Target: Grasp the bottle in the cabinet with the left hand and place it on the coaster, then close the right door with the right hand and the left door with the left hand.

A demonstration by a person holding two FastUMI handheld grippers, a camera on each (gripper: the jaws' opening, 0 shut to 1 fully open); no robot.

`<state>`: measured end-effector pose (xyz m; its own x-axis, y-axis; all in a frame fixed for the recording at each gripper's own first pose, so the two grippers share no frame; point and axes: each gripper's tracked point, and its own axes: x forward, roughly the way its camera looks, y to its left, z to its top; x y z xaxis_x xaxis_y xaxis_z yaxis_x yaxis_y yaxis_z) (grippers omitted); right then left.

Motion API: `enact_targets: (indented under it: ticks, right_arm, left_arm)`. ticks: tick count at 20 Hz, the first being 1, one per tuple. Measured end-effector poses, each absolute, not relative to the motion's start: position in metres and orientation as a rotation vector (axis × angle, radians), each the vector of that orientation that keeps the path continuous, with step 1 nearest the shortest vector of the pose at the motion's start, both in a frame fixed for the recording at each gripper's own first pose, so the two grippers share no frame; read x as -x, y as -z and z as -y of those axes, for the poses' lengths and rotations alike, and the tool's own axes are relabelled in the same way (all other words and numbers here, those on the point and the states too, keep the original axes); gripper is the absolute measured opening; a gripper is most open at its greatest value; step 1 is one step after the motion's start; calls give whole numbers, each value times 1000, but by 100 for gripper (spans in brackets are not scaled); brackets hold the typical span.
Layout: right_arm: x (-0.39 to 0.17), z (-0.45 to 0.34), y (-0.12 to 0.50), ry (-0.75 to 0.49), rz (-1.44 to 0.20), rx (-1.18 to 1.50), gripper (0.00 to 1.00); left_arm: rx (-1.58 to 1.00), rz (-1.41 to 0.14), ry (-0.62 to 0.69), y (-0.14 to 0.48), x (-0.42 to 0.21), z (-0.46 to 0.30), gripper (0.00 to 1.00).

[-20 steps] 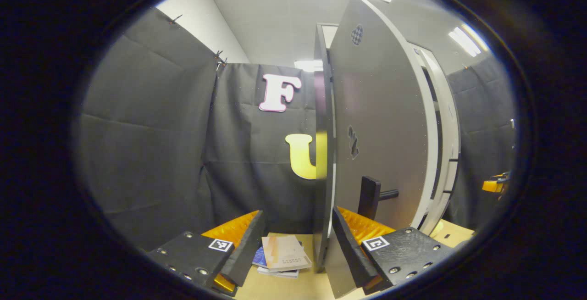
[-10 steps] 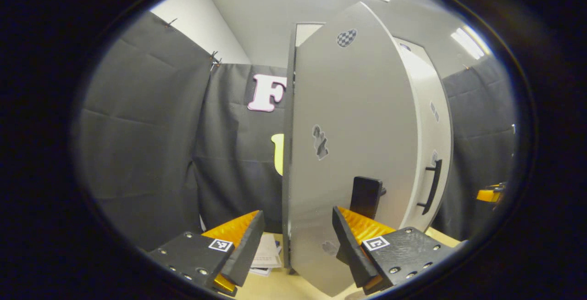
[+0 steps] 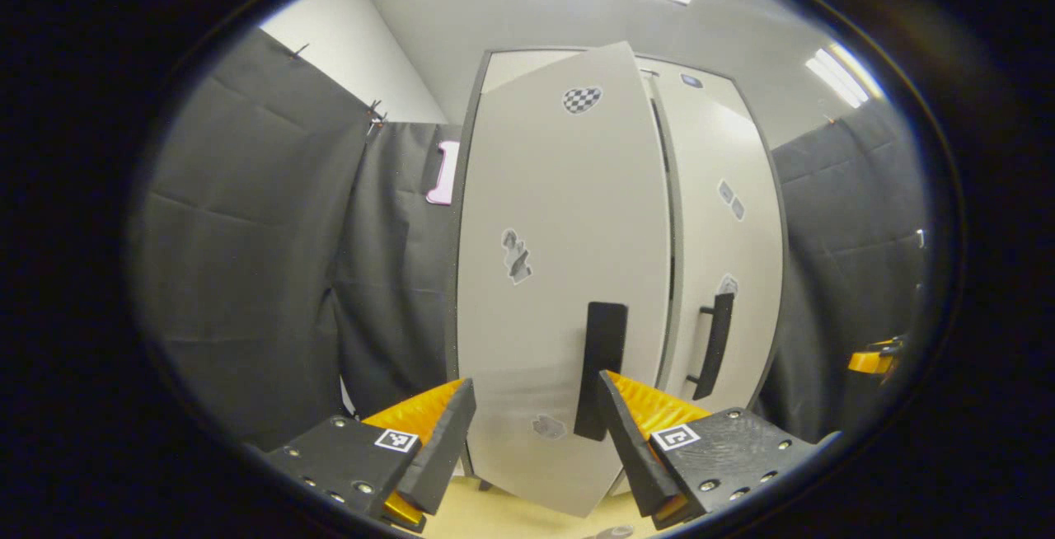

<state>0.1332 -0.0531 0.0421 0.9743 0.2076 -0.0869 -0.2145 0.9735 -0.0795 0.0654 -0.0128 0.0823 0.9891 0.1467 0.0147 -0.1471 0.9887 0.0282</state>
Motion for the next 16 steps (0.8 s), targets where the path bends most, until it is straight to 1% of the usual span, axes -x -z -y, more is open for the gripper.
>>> enact_targets:
  ticks: [1,4,5,6,7,8,10,11,12,13,14,15,16]
  right_arm:
    - [-133,55,-40,-202,-83,105,98]
    - [-127,41,-36,-222,-88,104,98]
    - [-122,33,-36,-231,-80,96,98]
    - [-118,25,-36,-236,-70,88,98]
    - [-115,16,-35,-234,-61,81,97]
    - [-112,8,-34,-229,-64,77,98]
    - [-102,-11,-36,-238,-64,77,98]
    - [-99,-18,-40,-233,-44,79,98]
    - [-97,-24,-43,-229,-29,86,98]
    - [-95,-31,-42,-231,-25,94,97]
    - [-92,-39,-42,-236,-21,105,97]
    - [-89,-44,-42,-232,-14,118,97]
    - [-85,-47,-43,-222,-1,126,98]
  left_arm:
    - [-29,19,-149,-84,-57,15,94]
    - [-24,40,-131,-91,-36,9,87]
    - [-34,41,-124,-95,-30,6,87]
    - [-48,45,-122,-100,-26,1,94]
    - [-62,53,-117,-105,-22,-3,93]
    - [-71,57,-120,-108,-19,-10,87]
    - [-55,78,-135,-109,-16,-31,87]
    - [-32,93,-136,-108,-16,-38,94]
    - [-5,104,-137,-107,-15,-45,80]
    - [16,112,-136,-105,-13,-51,87]
    - [31,118,-133,-104,-10,-59,87]
    - [32,117,-132,-101,-7,-67,94]
    - [27,112,-136,-99,-5,-76,87]
